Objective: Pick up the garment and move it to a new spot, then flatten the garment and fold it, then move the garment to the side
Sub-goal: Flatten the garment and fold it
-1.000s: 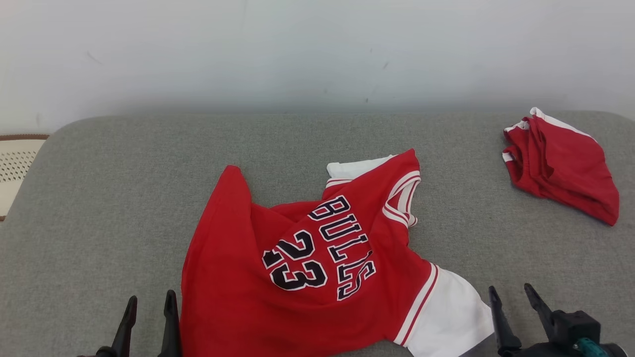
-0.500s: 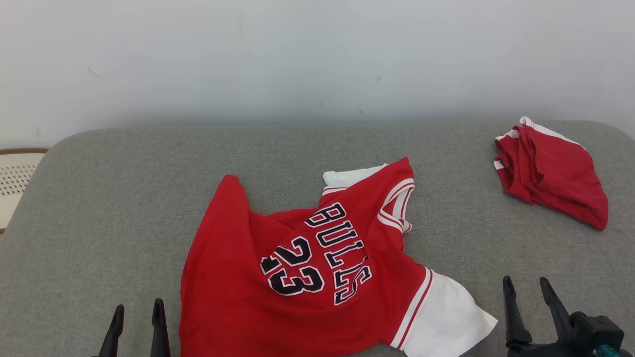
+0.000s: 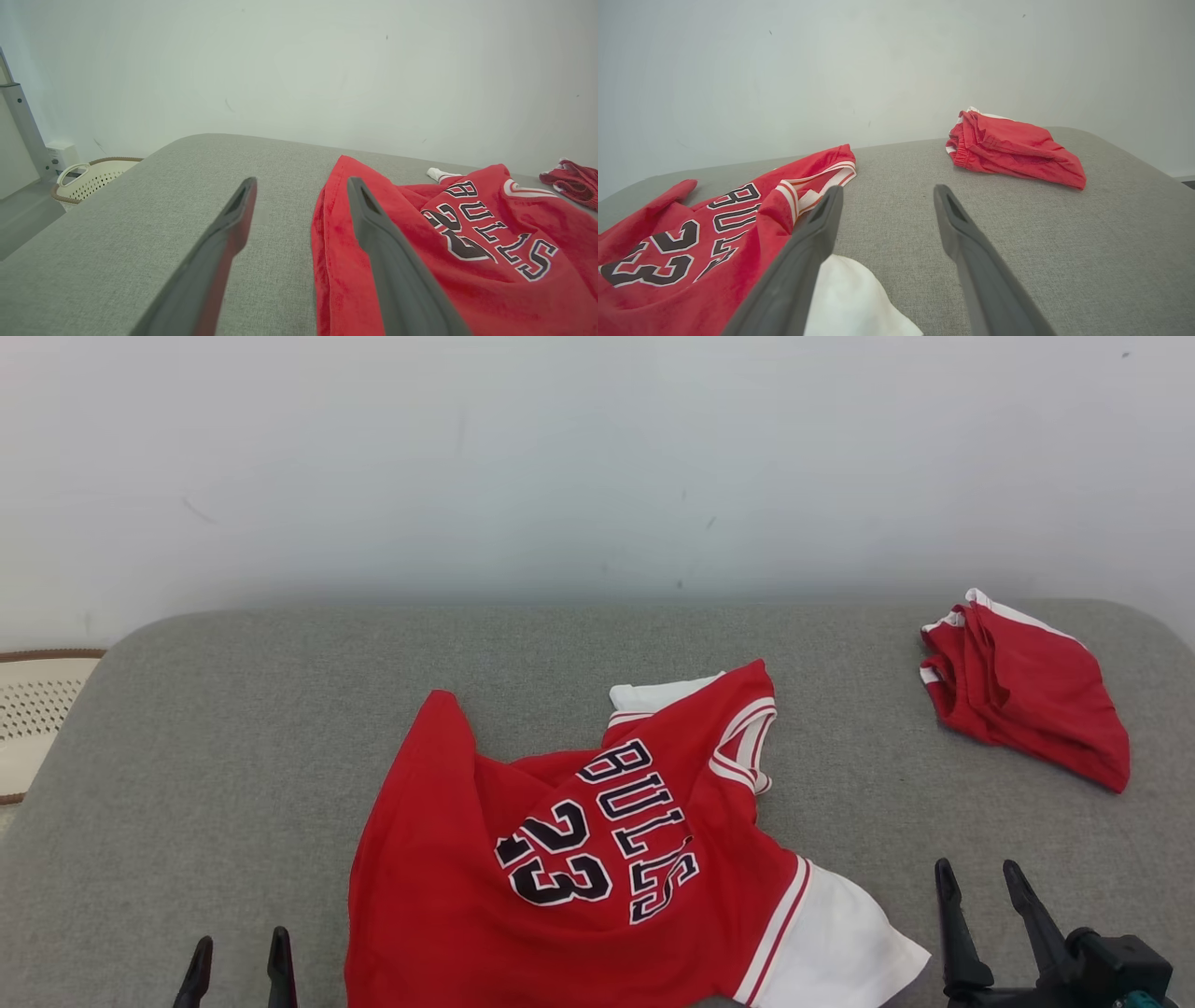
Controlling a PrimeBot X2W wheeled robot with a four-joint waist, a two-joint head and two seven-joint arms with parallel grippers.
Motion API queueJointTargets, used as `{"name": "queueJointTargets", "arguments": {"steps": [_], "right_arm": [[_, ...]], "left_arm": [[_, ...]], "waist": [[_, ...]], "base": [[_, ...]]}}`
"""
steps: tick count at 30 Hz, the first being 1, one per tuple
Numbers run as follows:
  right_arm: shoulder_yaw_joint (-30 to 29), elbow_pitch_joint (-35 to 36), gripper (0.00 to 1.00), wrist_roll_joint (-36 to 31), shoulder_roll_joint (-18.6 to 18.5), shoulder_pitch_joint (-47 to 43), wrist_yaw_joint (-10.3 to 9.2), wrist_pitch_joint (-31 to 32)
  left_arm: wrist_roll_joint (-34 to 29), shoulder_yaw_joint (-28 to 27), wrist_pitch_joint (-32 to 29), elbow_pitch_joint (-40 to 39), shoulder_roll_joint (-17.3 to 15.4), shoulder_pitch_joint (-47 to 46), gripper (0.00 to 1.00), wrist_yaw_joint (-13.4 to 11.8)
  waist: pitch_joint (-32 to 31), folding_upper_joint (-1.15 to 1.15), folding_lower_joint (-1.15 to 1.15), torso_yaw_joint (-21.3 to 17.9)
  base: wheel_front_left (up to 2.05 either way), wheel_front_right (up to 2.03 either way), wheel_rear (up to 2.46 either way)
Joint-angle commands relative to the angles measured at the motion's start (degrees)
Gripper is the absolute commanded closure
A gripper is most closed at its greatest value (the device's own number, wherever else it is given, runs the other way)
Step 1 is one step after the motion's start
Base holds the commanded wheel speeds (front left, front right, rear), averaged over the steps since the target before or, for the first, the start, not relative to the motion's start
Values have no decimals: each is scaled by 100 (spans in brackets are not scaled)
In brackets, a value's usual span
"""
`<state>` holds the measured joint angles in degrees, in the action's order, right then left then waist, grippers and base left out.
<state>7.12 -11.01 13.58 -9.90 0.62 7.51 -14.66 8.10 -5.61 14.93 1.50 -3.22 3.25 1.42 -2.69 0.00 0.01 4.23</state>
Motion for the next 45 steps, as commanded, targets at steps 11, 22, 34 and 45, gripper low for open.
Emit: {"name": "queueJointTargets", "arguments": {"steps": [11,22,34,45], "right_arm": [[184,156,0,131,-53,-127,-3,-45],[283,345,0,158,-6,-282,-3,-52],[287,342,0,112,-17,-301,-3,-58],[325,318,0,102,-28,-271,-3,-59]], "left_arm": [[-158,-130,19,5,-6,128,0,85],[-149,-120,19,3,9,117,0,109],[-162,-41,19,98,6,73,0,288],[-176,20,19,212,-48,80,0,360]], "waist": [[-96,0,-1,14],[-107,0,-1,-155],[-68,0,-1,-164],[-59,0,-1,-154]], "base": [[0,0,0],[0,0,0],[0,0,0],[0,0,0]]}}
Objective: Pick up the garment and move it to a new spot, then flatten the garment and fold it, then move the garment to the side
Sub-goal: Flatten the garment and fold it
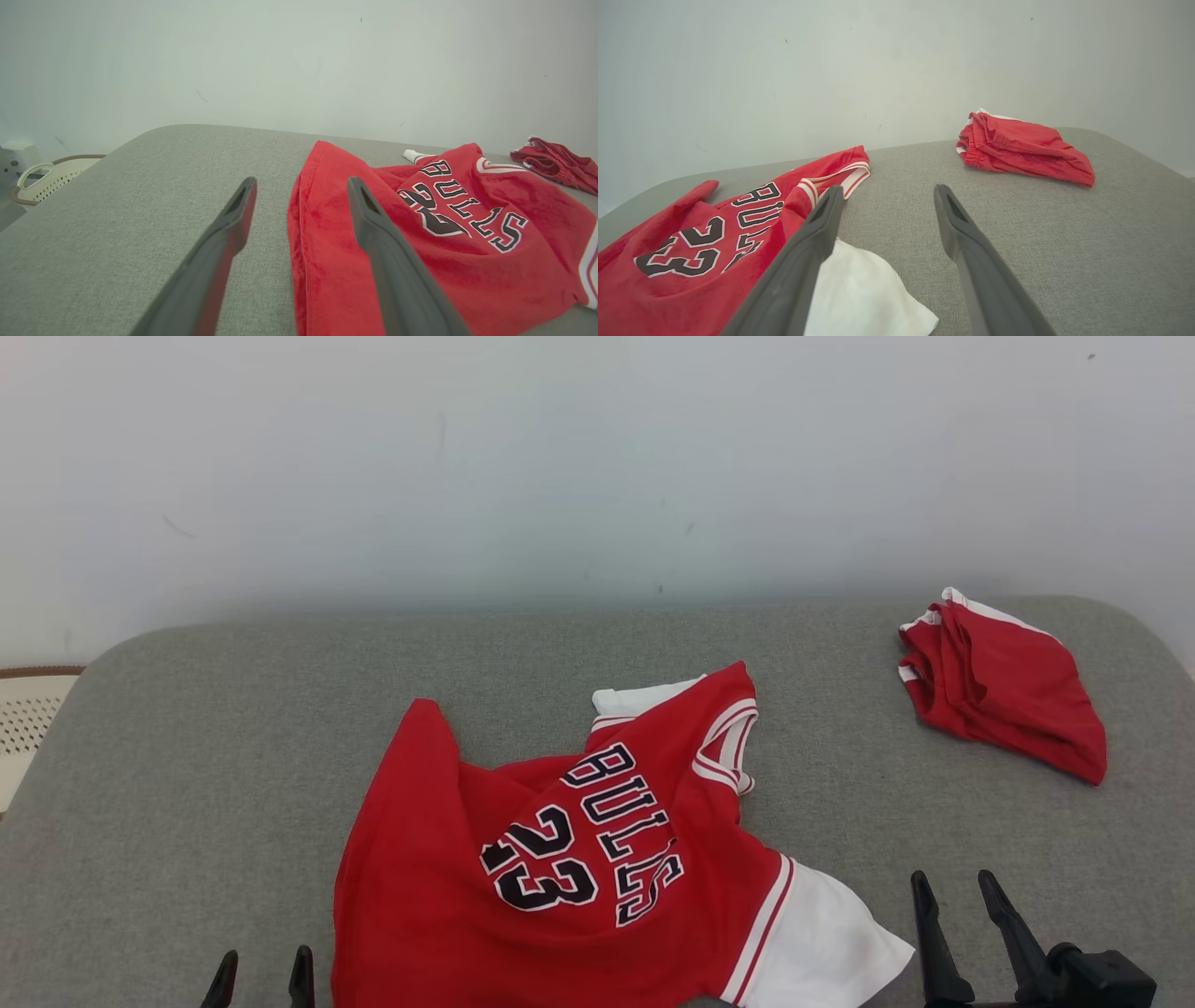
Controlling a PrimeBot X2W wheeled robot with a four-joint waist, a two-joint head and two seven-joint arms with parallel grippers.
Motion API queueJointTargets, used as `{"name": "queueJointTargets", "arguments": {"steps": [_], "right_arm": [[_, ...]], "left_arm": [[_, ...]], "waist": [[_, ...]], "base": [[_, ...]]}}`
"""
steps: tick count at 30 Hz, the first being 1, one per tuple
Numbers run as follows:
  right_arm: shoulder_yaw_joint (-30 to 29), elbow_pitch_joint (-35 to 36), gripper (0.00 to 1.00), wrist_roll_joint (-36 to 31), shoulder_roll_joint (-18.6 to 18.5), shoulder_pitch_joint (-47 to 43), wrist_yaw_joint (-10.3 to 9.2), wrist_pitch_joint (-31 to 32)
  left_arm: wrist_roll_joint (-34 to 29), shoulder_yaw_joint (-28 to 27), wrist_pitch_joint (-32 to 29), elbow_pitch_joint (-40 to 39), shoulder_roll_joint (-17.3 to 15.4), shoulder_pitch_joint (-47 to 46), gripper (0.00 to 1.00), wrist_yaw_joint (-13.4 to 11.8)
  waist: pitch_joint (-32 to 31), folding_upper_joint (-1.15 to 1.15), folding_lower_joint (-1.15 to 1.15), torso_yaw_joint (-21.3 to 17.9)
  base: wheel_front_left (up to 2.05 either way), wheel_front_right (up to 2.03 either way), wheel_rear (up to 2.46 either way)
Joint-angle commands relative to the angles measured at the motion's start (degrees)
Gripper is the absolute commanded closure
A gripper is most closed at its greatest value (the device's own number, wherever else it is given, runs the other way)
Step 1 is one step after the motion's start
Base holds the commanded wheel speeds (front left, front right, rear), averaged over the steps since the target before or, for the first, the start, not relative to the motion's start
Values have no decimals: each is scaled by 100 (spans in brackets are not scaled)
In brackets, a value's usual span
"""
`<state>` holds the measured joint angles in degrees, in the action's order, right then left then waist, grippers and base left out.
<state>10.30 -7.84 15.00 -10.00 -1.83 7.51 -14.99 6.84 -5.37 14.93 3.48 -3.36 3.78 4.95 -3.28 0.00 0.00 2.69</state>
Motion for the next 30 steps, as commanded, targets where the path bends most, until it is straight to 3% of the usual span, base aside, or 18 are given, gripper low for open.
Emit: {"name": "queueJointTargets", "arguments": {"steps": [1,30], "right_arm": [[10,-3,0,-40,-21,-20,-3,-26],[1,-62,0,-78,4,-3,-3,-1]], "left_arm": [[-63,6,19,22,-40,25,0,15],[-282,184,19,202,-190,-35,0,-131]], "waist": [[0,0,0,-3],[21,0,0,16]], "base": [[0,0,0],[0,0,0]]}}
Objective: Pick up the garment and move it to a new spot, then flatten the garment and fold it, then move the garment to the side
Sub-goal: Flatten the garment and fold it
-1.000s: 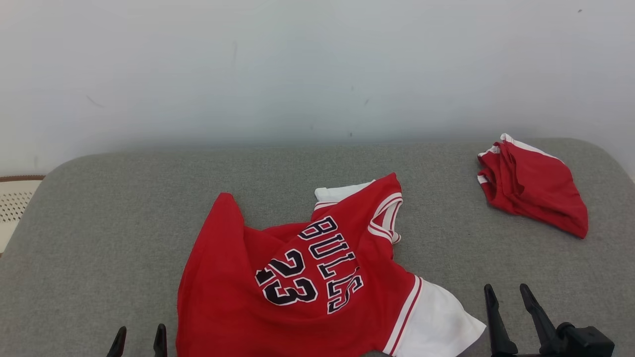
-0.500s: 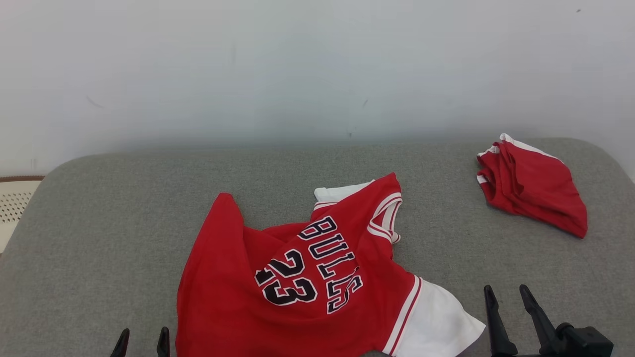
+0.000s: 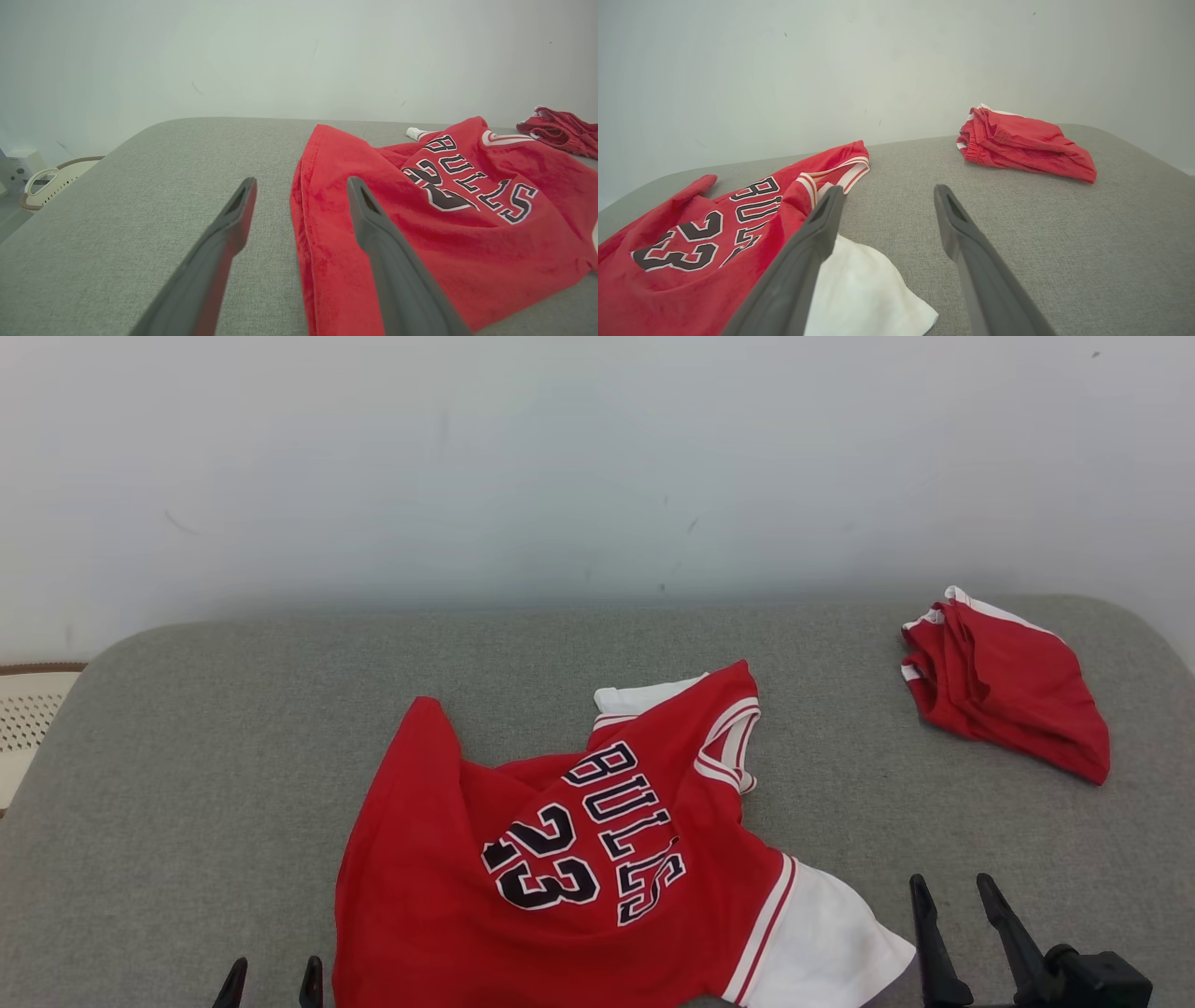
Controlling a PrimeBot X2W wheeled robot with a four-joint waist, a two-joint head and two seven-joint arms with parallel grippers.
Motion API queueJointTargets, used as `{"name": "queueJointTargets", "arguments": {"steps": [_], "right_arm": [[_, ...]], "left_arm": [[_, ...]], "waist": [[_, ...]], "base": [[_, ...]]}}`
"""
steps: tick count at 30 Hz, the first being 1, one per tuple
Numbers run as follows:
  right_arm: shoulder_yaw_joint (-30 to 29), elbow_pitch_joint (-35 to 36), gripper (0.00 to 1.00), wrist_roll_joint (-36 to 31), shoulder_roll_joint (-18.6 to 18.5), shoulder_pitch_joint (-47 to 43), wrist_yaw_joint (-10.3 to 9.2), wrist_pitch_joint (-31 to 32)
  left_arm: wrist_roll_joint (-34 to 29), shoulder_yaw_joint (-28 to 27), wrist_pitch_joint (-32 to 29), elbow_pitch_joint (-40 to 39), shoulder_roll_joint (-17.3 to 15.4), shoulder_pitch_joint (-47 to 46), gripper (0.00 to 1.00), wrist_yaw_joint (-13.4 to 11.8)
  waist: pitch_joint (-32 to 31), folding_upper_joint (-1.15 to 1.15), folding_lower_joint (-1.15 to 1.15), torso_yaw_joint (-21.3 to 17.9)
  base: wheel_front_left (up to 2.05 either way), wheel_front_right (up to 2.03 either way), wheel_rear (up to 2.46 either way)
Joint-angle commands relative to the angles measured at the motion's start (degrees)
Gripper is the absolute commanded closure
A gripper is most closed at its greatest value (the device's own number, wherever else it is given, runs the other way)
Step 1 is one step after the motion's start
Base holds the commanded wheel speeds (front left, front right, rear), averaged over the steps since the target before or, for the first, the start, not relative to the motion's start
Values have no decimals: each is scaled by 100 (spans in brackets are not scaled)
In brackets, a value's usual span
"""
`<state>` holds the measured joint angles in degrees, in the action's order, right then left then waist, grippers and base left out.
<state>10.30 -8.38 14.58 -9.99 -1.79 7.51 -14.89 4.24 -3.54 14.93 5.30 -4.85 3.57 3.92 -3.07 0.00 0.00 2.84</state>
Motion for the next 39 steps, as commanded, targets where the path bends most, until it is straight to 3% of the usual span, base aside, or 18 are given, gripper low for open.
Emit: {"name": "queueJointTargets", "arguments": {"steps": [1,23,39], "right_arm": [[3,-13,0,-33,2,-7,-3,-11],[-28,-214,0,-99,-71,-3,-4,183],[76,-1373,0,-160,-150,373,-4,294]], "left_arm": [[-27,8,19,21,-44,-12,0,-36],[254,99,19,172,-24,-4,0,-16],[782,404,19,1543,119,-172,0,232]], "waist": [[1,0,0,2],[39,0,0,26],[123,0,0,69]], "base": [[0,0,0],[0,0,0],[0,0,0]]}}
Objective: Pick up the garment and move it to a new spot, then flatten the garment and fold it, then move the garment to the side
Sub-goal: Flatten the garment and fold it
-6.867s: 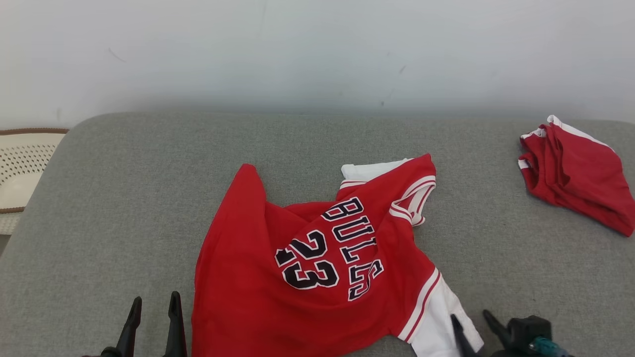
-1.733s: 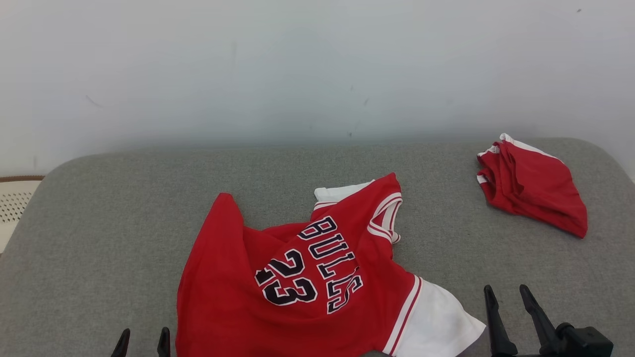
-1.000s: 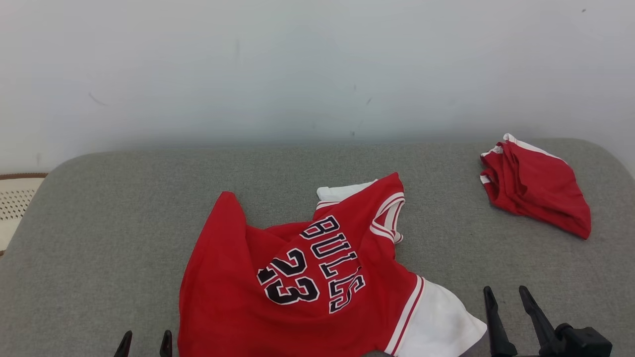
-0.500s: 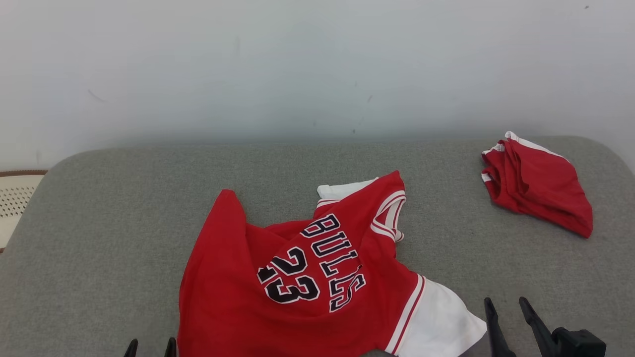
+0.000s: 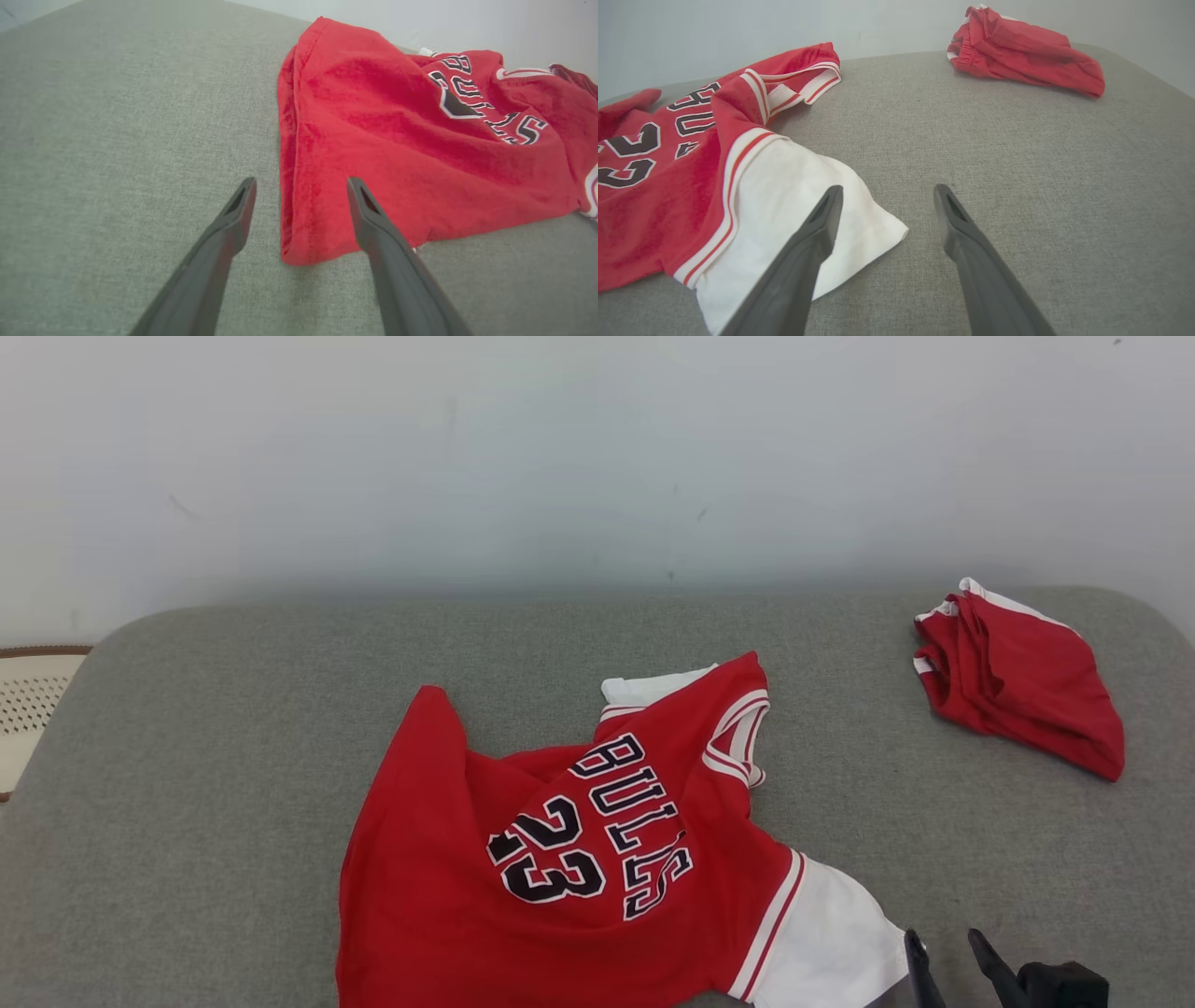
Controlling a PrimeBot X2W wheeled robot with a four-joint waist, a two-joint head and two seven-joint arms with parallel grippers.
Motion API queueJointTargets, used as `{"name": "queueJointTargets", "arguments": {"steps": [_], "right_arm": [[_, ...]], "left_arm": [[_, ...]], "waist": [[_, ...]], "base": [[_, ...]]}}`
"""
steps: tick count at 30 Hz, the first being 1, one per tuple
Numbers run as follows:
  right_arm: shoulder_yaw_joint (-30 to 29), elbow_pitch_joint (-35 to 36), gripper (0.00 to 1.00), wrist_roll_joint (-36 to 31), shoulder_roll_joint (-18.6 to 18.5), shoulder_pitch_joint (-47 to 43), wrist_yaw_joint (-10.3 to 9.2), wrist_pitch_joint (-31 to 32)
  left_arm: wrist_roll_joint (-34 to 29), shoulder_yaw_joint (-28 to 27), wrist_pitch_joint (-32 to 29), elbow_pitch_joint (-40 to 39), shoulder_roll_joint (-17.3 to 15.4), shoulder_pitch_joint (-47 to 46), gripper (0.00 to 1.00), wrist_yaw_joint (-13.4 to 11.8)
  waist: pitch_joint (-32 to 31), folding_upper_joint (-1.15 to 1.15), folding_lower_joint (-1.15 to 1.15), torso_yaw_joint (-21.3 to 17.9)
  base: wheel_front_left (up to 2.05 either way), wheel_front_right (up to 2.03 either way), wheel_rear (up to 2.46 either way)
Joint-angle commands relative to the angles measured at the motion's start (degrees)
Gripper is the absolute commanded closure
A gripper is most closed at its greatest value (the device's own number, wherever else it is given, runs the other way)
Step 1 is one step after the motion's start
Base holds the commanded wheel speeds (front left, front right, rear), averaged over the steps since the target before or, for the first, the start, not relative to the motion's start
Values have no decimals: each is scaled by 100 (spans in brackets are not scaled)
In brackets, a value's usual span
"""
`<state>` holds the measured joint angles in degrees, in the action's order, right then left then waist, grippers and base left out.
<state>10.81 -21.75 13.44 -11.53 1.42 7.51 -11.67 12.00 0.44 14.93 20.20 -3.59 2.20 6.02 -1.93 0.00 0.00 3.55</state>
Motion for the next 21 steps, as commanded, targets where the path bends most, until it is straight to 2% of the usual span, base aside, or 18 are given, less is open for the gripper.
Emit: {"name": "queueJointTargets", "arguments": {"steps": [1,8,20,21], "right_arm": [[39,-128,0,-45,21,96,-4,-43],[203,-883,0,-77,55,529,-4,-111],[352,-2276,0,-202,91,1246,-4,-167],[362,-2370,4,-190,89,1290,-4,-186]], "left_arm": [[14,16,19,146,-2,-58,0,34],[137,58,19,760,23,-222,0,87],[160,237,18,1332,51,-534,0,132],[174,257,18,1383,54,-573,0,132]], "waist": [[18,0,0,-3],[87,0,0,-15],[207,0,0,55],[222,0,0,64]], "base": [[0,0,0],[0,0,0],[0,0,0],[0,0,0]]}}
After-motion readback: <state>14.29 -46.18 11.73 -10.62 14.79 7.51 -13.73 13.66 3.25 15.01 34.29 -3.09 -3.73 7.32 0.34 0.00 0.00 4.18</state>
